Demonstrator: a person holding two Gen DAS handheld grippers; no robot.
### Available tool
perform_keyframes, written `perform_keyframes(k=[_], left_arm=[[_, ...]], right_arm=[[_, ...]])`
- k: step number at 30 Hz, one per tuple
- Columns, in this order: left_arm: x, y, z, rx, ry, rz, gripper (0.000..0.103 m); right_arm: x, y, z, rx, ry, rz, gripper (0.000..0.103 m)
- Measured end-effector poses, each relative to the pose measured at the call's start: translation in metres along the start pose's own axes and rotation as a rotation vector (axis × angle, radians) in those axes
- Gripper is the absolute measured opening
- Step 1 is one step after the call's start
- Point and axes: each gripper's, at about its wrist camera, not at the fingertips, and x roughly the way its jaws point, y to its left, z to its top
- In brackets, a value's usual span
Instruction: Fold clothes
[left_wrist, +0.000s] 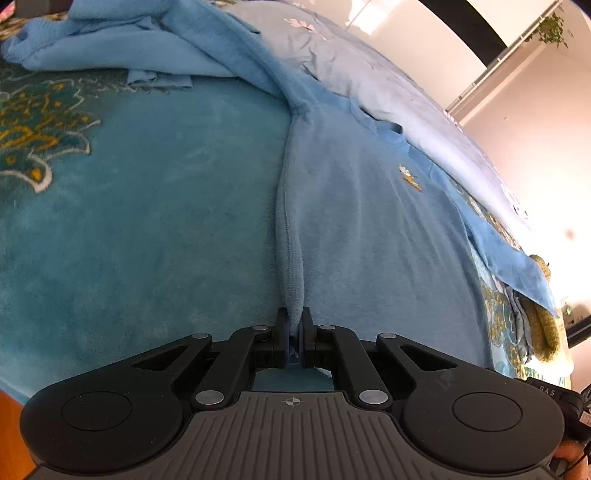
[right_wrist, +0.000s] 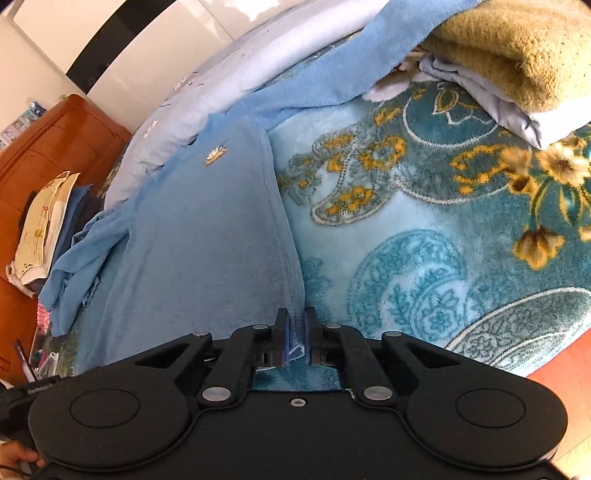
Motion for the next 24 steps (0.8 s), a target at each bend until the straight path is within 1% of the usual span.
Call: perform_keyframes(k=[4,6,8,9,10,11,15,17,18,19,20,21,22,23,24], left_arm=[[-0.001,-0.003,0.000,0.036,0.009,0.009,0.003],[-0.003,-0.005,0.002,0.052,0.018,0.009,0.003],[-0.014,-0.006,0.008,0.052,0.010,-0.005,0.005],[-0.020,-0.006,0.011,0.051,0.007,-0.012,0.006],[-0.027,-0.008,0.013,0.059,-0.009,-0.013,0.009],[-0.034,-0.011,0.016,0.067,-0.025,-0.013,0.015],[-0.058,-0.030,0.021,0.180,-0.128,0.066,0.027],[-0.067,-0.042,0.022,0.239,-0.175,0.104,0.056],[-0.068,-0.048,0.022,0.265,-0.189,0.102,0.061],[-0.069,-0.054,0.021,0.291,-0.202,0.099,0.067],[-0.069,-0.059,0.019,0.317,-0.208,0.092,0.076],[-0.068,-0.063,0.018,0.329,-0.219,0.092,0.083],[-0.067,-0.066,0.016,0.341,-0.229,0.092,0.095],[-0.066,-0.069,0.015,0.353,-0.240,0.091,0.102],[-0.064,-0.073,0.013,0.365,-0.250,0.091,0.103]], right_arm=[[0.003,0.000,-0.001,-0.018,0.001,-0.003,0.005],[0.003,0.000,-0.001,-0.022,0.000,-0.003,0.006],[-0.002,-0.001,0.001,-0.012,-0.001,0.004,0.010],[-0.006,-0.001,0.003,-0.007,-0.010,0.005,0.017],[-0.012,-0.001,0.005,-0.007,-0.031,0.000,0.023],[-0.018,-0.001,0.008,-0.009,-0.058,-0.004,0.023],[-0.052,-0.005,0.030,0.015,-0.208,0.011,0.023],[-0.068,-0.009,0.043,0.031,-0.293,-0.017,0.023],[-0.076,-0.011,0.049,0.038,-0.336,-0.035,0.024],[-0.082,-0.013,0.054,0.043,-0.372,-0.054,0.028],[-0.087,-0.014,0.060,0.043,-0.397,-0.073,0.031],[-0.091,-0.016,0.065,0.042,-0.418,-0.093,0.035],[-0.093,-0.018,0.069,0.042,-0.432,-0.109,0.038],[-0.093,-0.020,0.073,0.042,-0.439,-0.123,0.041],[-0.094,-0.022,0.076,0.043,-0.447,-0.136,0.047]])
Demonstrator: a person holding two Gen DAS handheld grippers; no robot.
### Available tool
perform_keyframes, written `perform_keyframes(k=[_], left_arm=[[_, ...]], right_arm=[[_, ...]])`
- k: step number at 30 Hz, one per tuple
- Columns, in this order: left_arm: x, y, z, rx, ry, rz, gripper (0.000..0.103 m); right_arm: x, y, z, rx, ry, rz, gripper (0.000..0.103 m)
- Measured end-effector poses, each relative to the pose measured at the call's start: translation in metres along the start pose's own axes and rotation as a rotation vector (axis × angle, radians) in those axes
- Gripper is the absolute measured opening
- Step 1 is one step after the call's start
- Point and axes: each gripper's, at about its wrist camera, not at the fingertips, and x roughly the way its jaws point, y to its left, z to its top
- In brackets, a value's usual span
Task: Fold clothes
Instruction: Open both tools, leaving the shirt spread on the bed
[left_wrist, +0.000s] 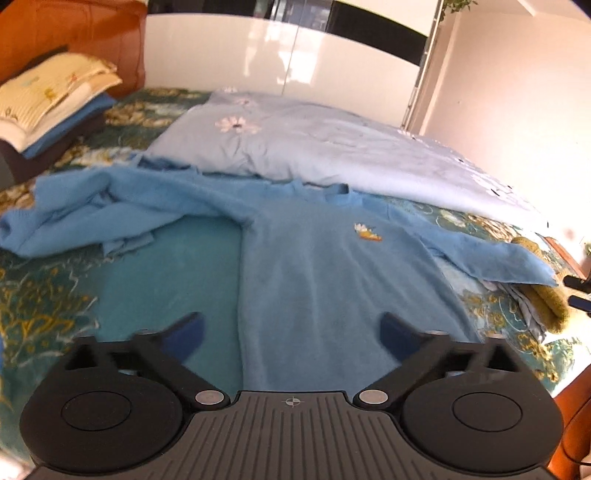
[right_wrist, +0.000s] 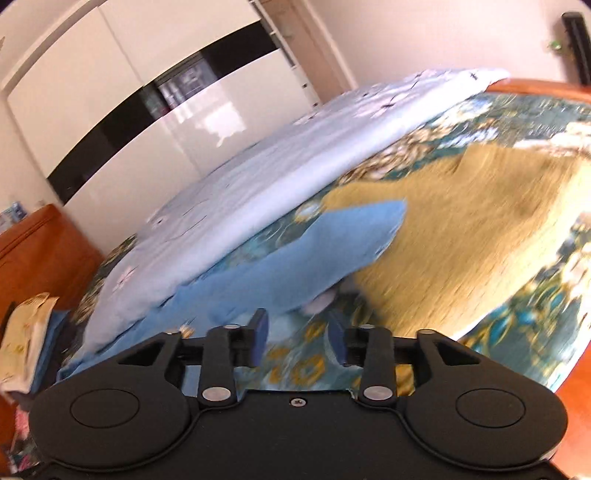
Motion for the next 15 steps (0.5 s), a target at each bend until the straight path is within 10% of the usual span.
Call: perform_keyframes(k=[15], left_arm=[[0.026,0.018,-0.001,-0.079,0.074,0.039,0.103]], right_arm=[[0.052,-0.022,0.032,-0.025,0.007,-0.140,0.059]])
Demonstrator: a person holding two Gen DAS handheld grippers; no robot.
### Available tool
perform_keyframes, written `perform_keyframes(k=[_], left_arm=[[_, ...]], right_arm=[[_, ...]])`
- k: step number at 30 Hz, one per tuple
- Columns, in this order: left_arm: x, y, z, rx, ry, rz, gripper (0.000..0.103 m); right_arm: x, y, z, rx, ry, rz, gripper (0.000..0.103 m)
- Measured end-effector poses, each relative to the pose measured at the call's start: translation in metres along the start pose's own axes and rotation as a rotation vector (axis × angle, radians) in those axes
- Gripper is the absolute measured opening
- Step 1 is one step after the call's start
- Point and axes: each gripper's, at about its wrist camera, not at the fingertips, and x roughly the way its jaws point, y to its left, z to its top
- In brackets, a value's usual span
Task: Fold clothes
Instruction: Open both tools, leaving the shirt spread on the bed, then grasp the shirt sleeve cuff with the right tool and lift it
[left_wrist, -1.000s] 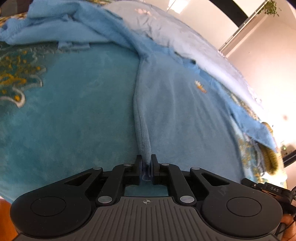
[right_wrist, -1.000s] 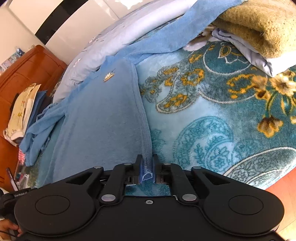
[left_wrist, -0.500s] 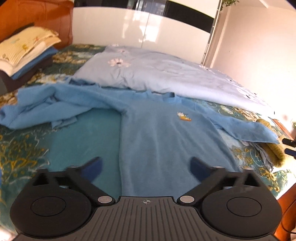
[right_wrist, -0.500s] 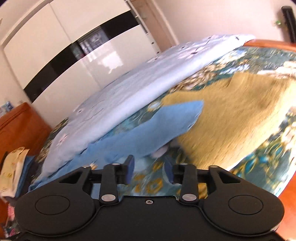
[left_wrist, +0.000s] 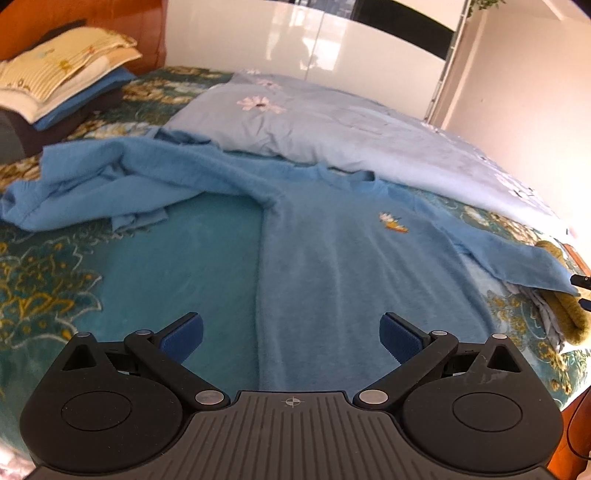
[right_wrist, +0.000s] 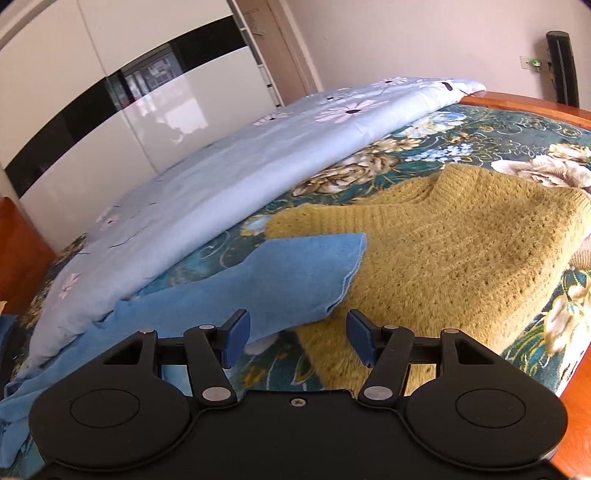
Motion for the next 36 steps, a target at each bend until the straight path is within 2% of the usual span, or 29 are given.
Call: perform_keyframes(k=[3,5,8,10,13,17,22,29,33,36], left_arm=[[0.005,0.005,-0.001,-0.018,0.016,0.002,0.103],[0.007,0.006,-0.002,-0.022,0.021,0.002,0.103],[0.009,0.007,-0.002,-0.027,0.029,-0.001,0.103],[0.010,0.009,-0.003,-0.031,0.031,-0.004,0.103],[0.010,0.013,-0.005,-0.045,0.033,-0.006,0.103],[0.009,0.020,-0.006,-0.066,0.034,-0.006,0.103],[0.006,0.032,-0.005,-0.098,0.026,-0.003,0.103],[0.004,0.049,-0.005,-0.147,0.013,-0.007,0.103],[0.004,0.059,-0.008,-0.178,0.015,-0.007,0.103],[0.004,0.067,-0.010,-0.200,0.018,-0.011,0.103]], right_arm=[[0.008,0.001,0.000,0.005,0.011,-0.004,0.057],[0.011,0.003,0.000,0.005,0.009,-0.010,0.050],[0.015,0.003,0.001,0.018,0.007,-0.036,0.033],[0.017,0.003,0.002,0.030,0.001,-0.047,0.016],[0.018,0.002,0.004,0.042,-0.010,-0.053,0.005],[0.016,0.013,0.015,0.006,-0.028,-0.038,0.005],[0.004,0.051,0.043,-0.101,-0.112,0.018,0.004],[-0.011,0.133,0.075,-0.289,-0.208,0.151,0.004],[-0.017,0.187,0.074,-0.411,-0.225,0.238,0.004],[-0.021,0.224,0.062,-0.503,-0.228,0.314,0.004]])
